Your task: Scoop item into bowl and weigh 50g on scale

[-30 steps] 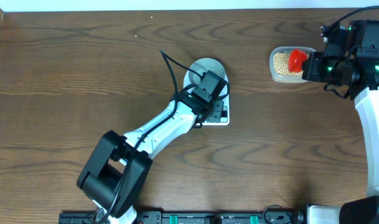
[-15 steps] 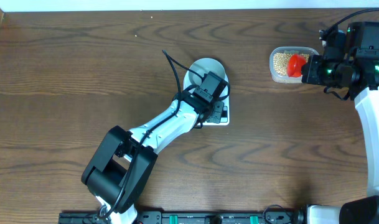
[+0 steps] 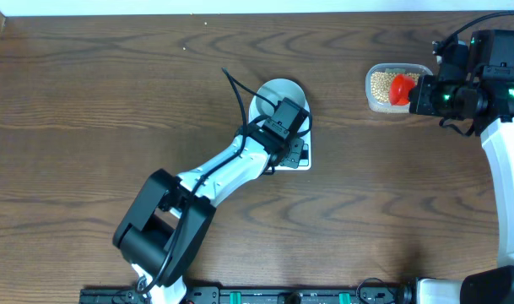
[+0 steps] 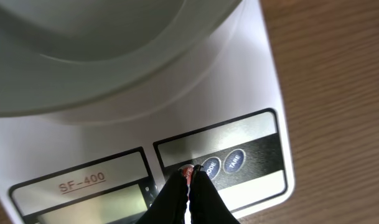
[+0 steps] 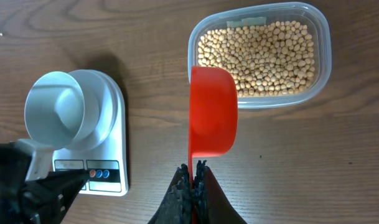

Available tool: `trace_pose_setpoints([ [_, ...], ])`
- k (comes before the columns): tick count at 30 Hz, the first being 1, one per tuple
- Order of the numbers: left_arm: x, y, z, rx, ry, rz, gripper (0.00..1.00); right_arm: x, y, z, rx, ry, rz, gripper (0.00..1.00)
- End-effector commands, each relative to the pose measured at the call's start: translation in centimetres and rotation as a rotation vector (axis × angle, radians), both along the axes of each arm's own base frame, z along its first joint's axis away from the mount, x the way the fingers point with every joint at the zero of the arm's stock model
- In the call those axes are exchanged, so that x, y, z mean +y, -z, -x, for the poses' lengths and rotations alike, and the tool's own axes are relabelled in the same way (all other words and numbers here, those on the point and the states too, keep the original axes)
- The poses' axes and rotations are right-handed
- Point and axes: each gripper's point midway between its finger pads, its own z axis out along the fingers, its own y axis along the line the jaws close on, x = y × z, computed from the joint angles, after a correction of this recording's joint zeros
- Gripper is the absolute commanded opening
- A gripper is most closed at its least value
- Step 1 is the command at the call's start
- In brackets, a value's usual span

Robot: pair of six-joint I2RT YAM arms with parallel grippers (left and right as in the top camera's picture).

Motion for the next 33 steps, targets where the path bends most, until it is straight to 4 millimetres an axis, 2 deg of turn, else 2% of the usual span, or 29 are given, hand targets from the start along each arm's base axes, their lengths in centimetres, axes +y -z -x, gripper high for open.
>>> trace_pose_setpoints([
  [1, 0.69, 2.14, 0.65, 0.035, 0.005, -0.046, 0.07, 0.18, -0.51, -0.1, -0.012, -0.023, 0.004, 0.01],
  [33, 1.44, 2.28, 0.17, 0.01, -0.014, -0.087, 0.07, 0.02, -0.39, 0.02, -0.01, -0.035, 0.022, 0.01],
])
